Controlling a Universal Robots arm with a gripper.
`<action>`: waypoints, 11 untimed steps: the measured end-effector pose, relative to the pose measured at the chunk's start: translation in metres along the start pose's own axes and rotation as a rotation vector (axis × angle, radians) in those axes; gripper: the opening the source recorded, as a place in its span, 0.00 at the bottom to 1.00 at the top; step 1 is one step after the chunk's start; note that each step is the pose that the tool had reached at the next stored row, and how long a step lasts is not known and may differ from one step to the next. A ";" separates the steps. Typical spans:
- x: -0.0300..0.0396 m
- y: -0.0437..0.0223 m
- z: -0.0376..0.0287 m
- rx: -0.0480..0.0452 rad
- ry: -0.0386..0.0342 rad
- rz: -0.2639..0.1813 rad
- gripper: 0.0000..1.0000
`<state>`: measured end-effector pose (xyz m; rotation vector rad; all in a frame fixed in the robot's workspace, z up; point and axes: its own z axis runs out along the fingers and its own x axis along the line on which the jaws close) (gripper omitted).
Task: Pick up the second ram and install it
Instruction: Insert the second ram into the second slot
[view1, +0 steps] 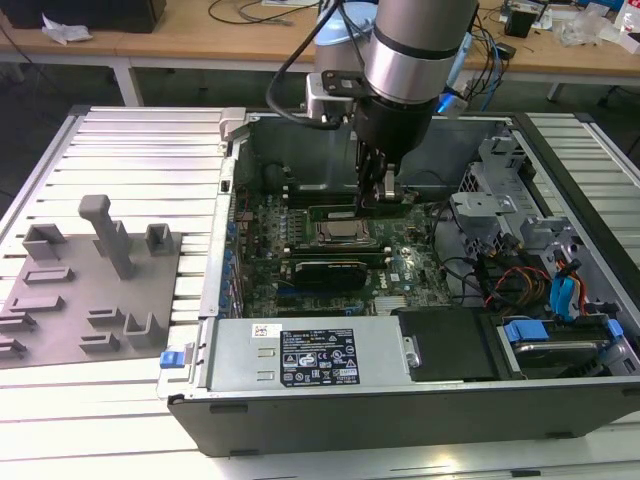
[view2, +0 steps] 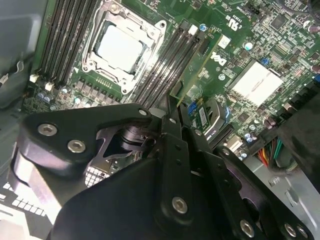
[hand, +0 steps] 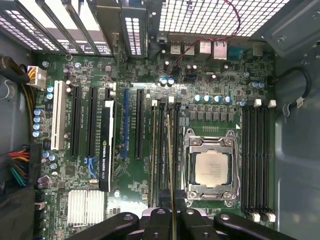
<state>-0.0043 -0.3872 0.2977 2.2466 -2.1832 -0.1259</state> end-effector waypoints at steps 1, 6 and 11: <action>0.0001 -0.0002 0.0015 0.0001 0.0000 0.000 0.14; 0.0003 -0.0006 0.0052 0.0001 -0.0001 0.000 0.14; 0.0005 -0.0011 0.0096 0.0001 -0.0001 0.000 0.14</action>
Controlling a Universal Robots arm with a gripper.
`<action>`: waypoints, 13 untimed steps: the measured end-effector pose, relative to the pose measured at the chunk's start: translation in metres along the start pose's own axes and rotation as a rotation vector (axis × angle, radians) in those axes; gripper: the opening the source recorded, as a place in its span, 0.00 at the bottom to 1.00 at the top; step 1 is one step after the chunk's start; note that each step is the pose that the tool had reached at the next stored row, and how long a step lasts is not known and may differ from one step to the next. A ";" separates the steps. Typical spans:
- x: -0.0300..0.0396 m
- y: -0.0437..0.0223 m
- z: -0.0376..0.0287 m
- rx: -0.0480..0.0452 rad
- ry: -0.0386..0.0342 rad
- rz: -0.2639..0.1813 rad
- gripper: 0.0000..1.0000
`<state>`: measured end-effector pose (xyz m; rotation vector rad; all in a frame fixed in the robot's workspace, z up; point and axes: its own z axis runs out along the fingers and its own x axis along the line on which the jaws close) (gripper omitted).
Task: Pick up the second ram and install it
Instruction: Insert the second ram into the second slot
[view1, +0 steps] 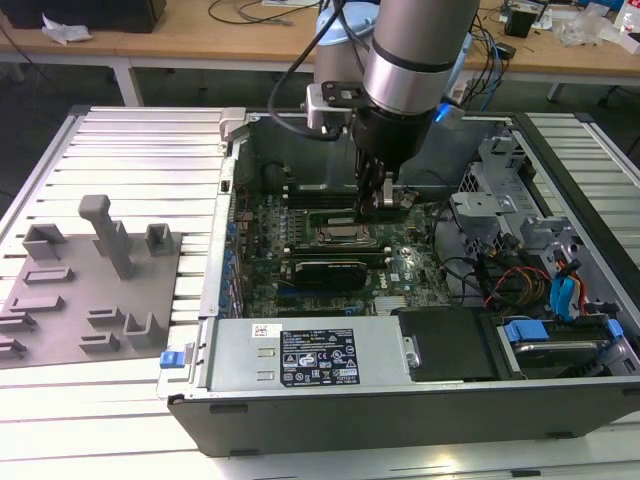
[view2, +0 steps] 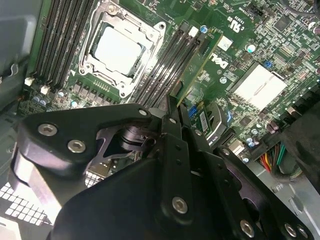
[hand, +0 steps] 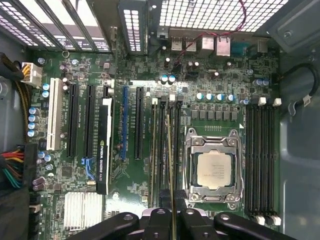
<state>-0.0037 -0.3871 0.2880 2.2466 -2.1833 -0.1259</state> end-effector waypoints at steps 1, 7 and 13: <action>0.0000 -0.0001 0.0006 0.0000 0.0000 0.000 0.14; 0.0004 -0.0006 0.0068 0.0000 0.0001 0.000 0.14; -0.0001 0.0027 0.0128 0.0002 -0.0033 0.001 0.14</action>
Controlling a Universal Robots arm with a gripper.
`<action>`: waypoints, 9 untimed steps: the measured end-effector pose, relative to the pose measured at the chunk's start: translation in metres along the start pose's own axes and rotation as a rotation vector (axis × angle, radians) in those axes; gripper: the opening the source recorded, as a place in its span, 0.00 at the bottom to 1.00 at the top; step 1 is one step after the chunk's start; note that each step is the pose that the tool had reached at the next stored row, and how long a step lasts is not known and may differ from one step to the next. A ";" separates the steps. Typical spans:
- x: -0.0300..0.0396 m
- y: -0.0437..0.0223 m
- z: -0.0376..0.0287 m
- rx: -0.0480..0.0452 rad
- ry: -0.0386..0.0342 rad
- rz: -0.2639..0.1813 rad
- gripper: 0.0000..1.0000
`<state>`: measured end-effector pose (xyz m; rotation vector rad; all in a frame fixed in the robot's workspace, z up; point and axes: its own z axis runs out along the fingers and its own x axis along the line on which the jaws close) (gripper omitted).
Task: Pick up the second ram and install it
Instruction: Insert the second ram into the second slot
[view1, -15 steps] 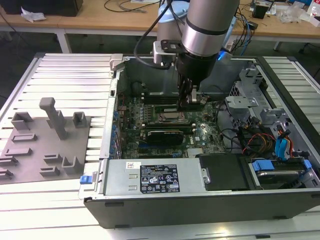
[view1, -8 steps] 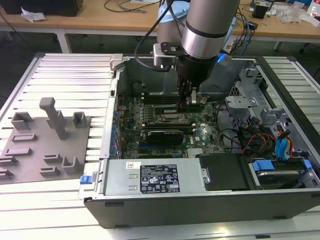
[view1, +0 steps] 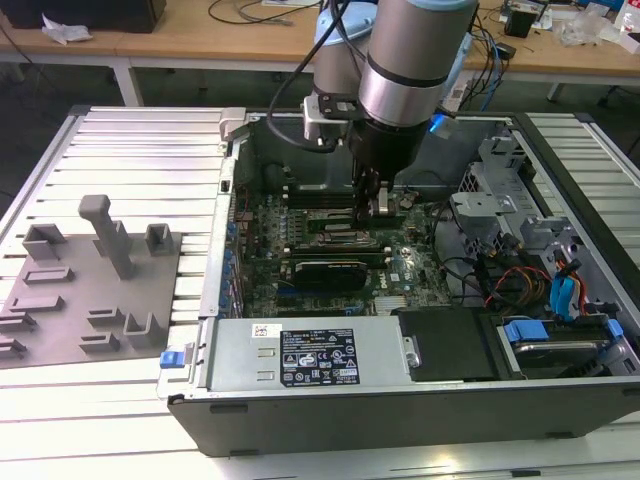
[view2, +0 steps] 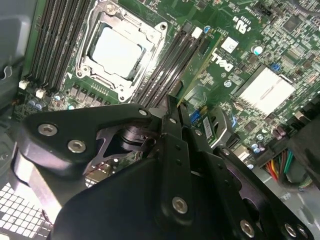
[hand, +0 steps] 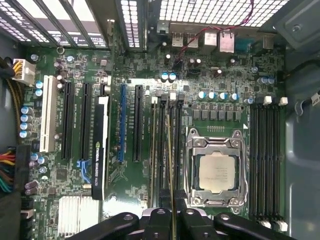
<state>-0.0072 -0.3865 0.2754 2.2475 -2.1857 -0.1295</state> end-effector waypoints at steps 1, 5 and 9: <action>-0.0001 0.0024 0.0015 0.0004 0.0001 0.007 0.14; 0.0002 0.0032 0.0071 0.0013 0.0002 0.025 0.14; 0.0005 0.0028 0.0127 0.0012 0.0003 0.025 0.14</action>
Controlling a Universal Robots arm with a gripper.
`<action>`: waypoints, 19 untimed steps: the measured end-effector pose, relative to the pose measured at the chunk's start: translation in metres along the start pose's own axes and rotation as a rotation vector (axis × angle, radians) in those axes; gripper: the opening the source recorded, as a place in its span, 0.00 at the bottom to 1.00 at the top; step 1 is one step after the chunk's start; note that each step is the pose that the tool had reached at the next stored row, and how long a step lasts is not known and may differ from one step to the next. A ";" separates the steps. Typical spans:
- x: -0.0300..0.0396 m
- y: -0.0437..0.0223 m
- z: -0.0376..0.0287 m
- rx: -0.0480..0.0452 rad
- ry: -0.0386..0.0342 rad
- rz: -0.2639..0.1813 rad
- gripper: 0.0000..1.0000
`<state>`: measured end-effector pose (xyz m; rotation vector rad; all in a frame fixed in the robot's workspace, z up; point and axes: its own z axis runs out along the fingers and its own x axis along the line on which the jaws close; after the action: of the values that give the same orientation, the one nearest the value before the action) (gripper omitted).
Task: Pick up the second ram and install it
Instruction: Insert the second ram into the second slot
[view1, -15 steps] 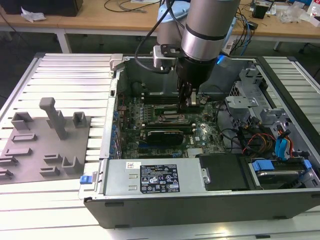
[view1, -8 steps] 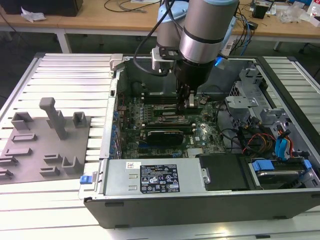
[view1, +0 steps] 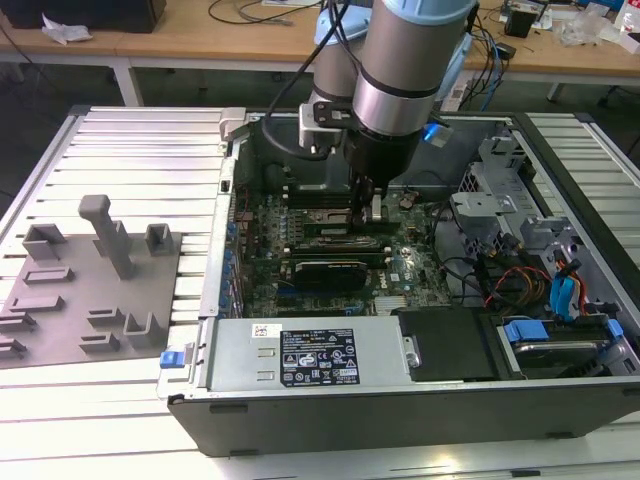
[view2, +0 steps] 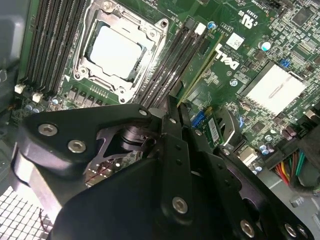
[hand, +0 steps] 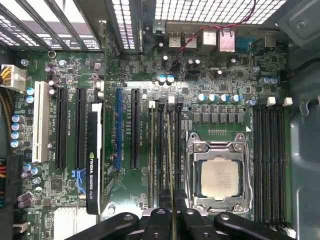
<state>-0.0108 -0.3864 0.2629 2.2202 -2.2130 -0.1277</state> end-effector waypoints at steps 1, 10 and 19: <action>0.0001 -0.0001 0.0018 0.0000 0.0000 0.000 0.14; 0.0009 -0.0010 0.0174 0.0000 0.0000 0.000 0.14; 0.0011 0.0051 0.0271 0.0002 0.0000 0.000 0.14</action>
<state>-0.0175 -0.3860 0.2362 2.2203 -2.2131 -0.1276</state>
